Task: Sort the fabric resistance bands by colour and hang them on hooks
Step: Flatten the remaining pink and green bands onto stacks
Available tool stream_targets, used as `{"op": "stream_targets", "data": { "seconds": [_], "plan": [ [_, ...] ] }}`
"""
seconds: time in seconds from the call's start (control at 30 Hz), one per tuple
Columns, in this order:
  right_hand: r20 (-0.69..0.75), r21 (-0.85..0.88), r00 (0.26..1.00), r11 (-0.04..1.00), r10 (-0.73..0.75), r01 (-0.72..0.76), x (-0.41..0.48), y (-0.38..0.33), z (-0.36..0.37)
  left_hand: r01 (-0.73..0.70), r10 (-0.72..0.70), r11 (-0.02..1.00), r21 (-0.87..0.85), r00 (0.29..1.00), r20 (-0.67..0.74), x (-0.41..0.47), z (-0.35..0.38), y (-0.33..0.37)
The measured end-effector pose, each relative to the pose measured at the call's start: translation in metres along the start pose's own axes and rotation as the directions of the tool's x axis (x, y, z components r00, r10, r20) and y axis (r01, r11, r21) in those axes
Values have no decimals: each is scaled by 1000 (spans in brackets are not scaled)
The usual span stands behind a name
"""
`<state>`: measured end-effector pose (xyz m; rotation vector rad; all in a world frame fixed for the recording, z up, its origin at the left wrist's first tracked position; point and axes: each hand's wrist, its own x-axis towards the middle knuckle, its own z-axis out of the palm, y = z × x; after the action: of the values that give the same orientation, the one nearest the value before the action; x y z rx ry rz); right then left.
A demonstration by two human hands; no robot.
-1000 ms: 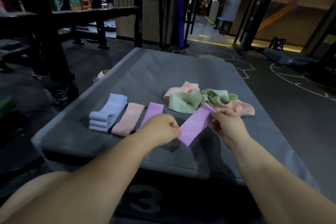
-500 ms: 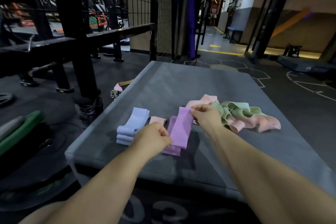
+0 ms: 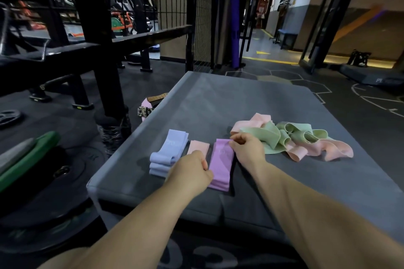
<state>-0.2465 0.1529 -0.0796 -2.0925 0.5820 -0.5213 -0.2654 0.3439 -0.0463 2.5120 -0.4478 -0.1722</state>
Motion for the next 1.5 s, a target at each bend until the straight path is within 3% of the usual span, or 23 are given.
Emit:
{"op": "stream_targets", "data": {
  "seconds": [0.5,0.63,0.77,0.97,1.2,1.5],
  "plan": [
    [50,-209,990,967,-135,143,-3,1,1,-58,60,996,71,998,-22,1,2,-2],
    [99,-313,945,891,-313,328,-10,6,-8,-102,105,994,46,990,-91,3,2,-3],
    [256,-393,854,759,-453,520,-10,19,-11,-229,252,961,155,956,-149,7,6,-5],
    [481,-535,824,645,-299,546,-15,17,-14,-248,229,928,277,968,101,8,14,-4],
    [499,-615,836,586,-227,527,-18,14,-12,-267,219,891,367,961,167,8,17,-8],
    [484,-664,845,535,-226,523,-22,9,-13,-310,236,885,348,942,239,11,22,-13]
  ]
}}
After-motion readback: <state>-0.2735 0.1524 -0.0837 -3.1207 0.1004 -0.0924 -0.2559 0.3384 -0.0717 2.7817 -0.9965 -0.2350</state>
